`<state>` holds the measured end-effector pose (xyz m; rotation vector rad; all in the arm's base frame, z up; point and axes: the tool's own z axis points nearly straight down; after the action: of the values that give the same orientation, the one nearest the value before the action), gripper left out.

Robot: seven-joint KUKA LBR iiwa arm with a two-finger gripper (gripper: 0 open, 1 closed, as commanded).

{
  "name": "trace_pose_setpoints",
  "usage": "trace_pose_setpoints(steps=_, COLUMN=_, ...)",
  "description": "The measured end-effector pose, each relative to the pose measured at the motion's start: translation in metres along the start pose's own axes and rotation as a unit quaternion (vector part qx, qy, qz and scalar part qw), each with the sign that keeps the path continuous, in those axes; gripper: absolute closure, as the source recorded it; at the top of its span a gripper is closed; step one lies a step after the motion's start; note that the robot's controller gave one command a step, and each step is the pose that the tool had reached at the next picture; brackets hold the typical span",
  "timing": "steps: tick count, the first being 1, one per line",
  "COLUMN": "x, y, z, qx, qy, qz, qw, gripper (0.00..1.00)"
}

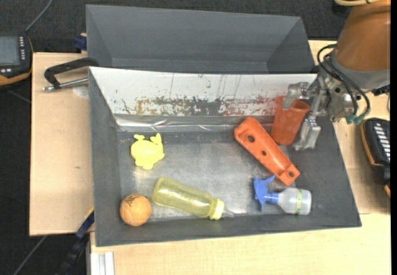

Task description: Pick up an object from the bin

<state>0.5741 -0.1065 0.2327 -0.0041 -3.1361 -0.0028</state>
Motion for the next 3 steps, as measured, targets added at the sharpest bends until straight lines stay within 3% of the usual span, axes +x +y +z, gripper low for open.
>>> trace_pose_setpoints(steps=1, x=-0.001, y=0.000, z=-0.005, qx=0.001, qy=-0.0042, qz=-0.001, qw=1.0000, gripper=0.00)
trace_pose_setpoints(steps=2, x=0.006, y=0.002, z=0.040, qx=0.001, qy=-0.0059, qz=-0.030, qw=0.9995, gripper=0.00)
trace_pose_setpoints(steps=3, x=0.007, y=0.005, z=0.095, qx=0.000, qy=-0.0056, qz=-0.008, qw=1.0000, gripper=0.00)
